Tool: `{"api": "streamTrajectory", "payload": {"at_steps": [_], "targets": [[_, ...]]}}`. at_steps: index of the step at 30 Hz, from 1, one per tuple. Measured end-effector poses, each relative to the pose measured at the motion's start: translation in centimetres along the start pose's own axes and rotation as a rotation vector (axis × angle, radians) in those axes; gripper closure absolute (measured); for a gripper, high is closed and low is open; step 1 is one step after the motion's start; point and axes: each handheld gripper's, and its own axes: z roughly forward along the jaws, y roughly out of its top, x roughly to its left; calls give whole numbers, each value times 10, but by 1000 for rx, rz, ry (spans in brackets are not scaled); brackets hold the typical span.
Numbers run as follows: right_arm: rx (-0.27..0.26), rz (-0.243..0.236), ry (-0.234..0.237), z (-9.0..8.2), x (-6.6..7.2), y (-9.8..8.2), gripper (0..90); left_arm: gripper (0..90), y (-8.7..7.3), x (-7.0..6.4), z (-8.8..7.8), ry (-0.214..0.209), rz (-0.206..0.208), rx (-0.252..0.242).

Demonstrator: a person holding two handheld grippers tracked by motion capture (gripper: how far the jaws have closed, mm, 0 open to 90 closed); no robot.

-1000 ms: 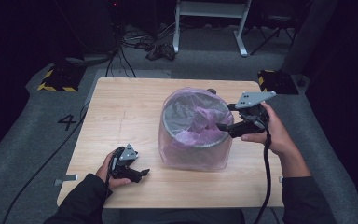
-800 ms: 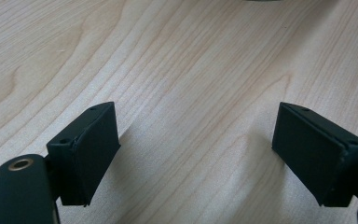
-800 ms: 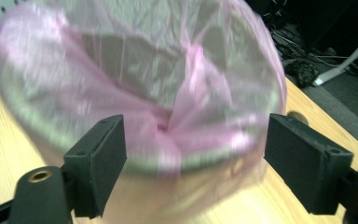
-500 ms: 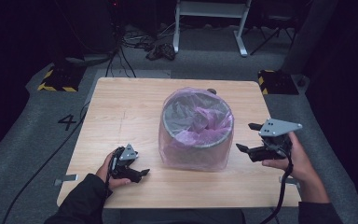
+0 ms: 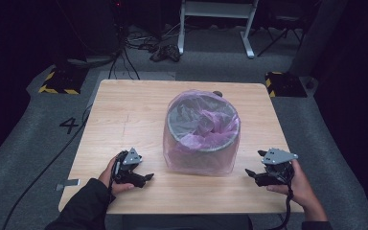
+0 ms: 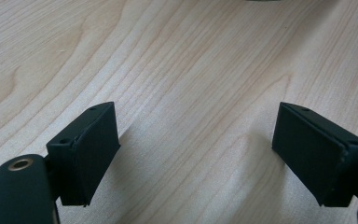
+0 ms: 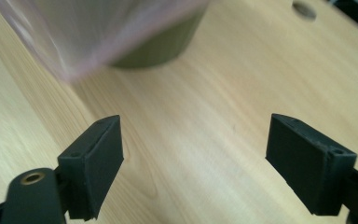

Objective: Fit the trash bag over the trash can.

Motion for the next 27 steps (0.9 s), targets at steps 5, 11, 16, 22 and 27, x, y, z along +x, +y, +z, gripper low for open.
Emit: {"api": "streamTrajectory", "payload": {"at_steps": [5, 11, 16, 22, 27], "targets": [[22, 55, 27, 17, 2, -26, 189, 143, 0, 0, 0, 0, 0, 0], [2, 163, 74, 28, -2, -49, 185, 143, 0, 0, 0, 0, 0, 0], [-3, 226, 84, 35, -6, -60, 170, 143, 0, 0, 0, -1, -1, 1], [-12, 255, 69, 35, -8, -62, 148, 142, 0, 0, 0, 0, -1, 1], [-8, 269, 62, 37, -9, -63, 111, 134, 0, 1, 0, 0, -1, 1]]}}
